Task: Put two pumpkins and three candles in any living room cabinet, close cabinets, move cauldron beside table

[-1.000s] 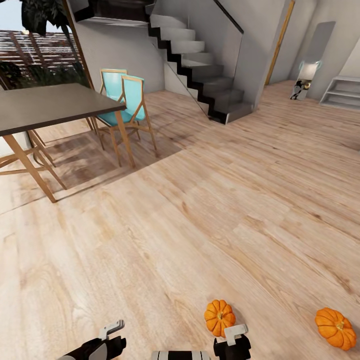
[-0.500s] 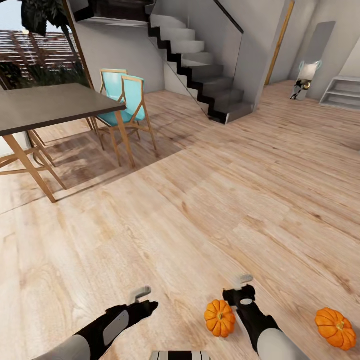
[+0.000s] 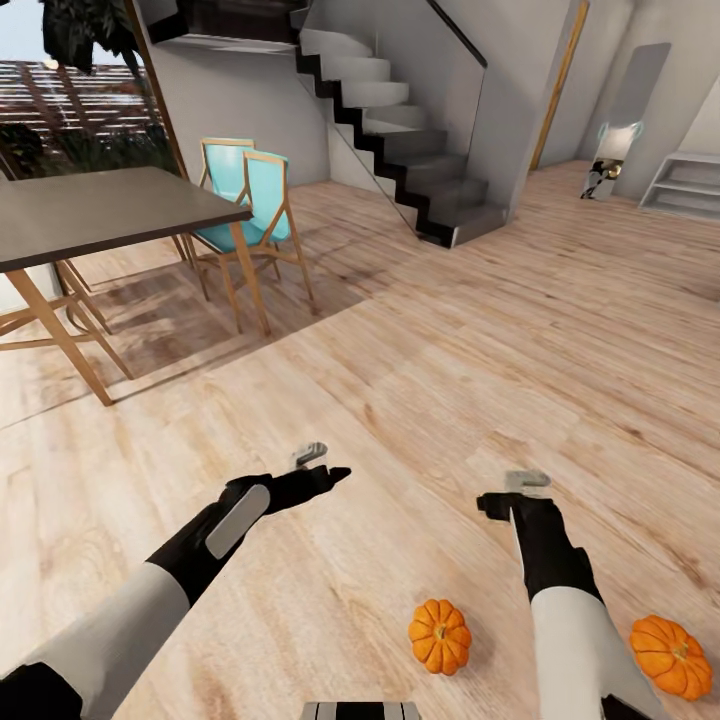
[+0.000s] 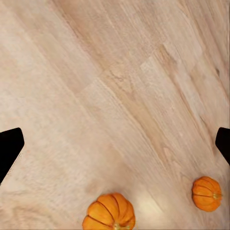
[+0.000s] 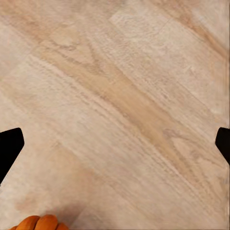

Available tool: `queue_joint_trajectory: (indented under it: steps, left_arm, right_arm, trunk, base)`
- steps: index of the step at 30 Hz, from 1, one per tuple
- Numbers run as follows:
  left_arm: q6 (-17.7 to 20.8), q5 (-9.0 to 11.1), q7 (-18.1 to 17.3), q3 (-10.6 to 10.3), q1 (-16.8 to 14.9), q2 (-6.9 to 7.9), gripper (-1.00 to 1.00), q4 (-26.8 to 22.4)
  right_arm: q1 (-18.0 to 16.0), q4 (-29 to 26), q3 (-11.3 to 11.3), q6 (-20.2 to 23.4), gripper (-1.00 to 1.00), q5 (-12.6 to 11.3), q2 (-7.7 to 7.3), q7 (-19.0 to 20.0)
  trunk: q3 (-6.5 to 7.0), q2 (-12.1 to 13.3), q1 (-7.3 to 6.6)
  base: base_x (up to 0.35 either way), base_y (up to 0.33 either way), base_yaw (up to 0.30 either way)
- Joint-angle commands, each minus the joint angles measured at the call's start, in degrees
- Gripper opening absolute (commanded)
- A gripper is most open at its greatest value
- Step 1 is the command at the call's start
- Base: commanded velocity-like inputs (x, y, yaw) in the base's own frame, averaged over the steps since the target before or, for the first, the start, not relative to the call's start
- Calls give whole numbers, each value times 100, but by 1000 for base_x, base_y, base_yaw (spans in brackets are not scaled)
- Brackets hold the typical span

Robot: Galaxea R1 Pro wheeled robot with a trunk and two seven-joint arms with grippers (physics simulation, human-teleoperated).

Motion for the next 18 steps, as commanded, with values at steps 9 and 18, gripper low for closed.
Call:
queue_joint_trajectory:
  steps: [9,18]
  left_arm:
    - [36,1,-11,191,-54,335,100,-523]
    - [57,47,-21,212,-20,371,100,149]
  right_arm:
    - [-27,-186,123,126,100,4,-16,6]
    - [-28,-168,135,157,100,1,-11,20]
  trunk:
    - [23,0,0]
    - [64,0,0]
  base:
    - [0,0,-175]
    - [0,0,-276]
